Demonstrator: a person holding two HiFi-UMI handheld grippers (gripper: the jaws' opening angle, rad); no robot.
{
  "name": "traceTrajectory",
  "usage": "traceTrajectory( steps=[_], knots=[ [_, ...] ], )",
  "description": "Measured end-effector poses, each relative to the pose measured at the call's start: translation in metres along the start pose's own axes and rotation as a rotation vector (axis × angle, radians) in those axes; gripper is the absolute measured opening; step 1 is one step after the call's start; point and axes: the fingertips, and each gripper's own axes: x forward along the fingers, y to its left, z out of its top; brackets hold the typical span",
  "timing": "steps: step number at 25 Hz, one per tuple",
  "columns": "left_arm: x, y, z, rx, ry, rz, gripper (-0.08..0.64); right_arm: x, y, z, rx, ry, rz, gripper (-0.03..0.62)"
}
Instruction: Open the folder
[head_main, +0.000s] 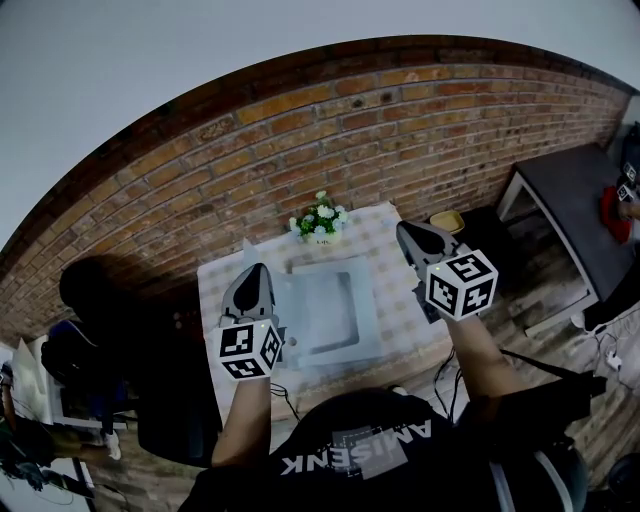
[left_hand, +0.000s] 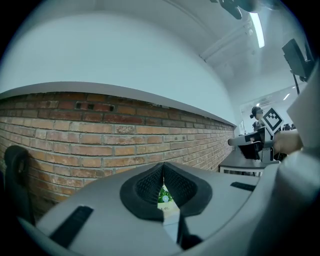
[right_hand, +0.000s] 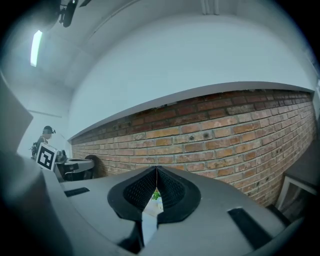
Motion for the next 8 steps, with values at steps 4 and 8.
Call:
traceTrajectory(
  steps=[4,8],
  knots=[
    [-0.0026,-0.0016,-0.0001,0.007,0.0,-0.002,0.015,-0.0024,0.0005,0.0022,-0.005,-0.006,-0.008,0.043],
    [-0.0061,-0.002,-0.0042,0.009,0.009,0.001,0.017,-0.0046,0.0001,-0.0008,0.0,-0.002,-0.015,0.043]
  ],
)
